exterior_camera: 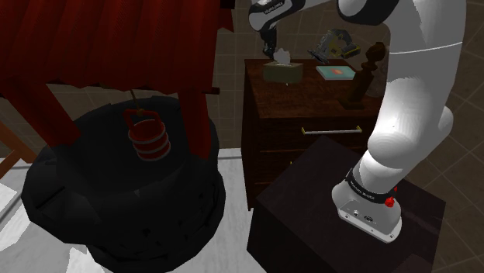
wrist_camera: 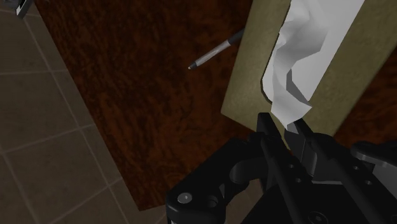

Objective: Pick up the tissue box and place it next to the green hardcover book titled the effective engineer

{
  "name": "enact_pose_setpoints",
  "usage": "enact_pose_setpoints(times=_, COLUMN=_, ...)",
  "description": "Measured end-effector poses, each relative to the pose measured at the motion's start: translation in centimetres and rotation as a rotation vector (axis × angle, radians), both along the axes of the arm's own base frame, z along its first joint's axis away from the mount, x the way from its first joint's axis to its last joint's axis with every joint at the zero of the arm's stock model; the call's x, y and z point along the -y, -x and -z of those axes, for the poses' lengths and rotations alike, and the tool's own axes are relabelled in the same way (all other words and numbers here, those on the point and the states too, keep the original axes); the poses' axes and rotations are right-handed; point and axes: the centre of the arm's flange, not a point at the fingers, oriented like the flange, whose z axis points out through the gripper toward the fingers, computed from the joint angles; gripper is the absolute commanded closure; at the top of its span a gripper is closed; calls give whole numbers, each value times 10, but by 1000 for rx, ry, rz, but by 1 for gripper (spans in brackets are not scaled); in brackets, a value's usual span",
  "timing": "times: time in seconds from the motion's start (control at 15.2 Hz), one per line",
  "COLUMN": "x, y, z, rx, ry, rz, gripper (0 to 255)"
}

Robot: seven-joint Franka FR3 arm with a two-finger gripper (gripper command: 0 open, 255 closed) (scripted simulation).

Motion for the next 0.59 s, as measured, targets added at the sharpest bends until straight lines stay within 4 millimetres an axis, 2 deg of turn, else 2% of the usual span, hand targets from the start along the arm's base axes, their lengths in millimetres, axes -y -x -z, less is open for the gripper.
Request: enact_pose_setpoints(times=0.59, x=-1, y=0, z=-48, rx=0, ry=0, rz=0, gripper=255)
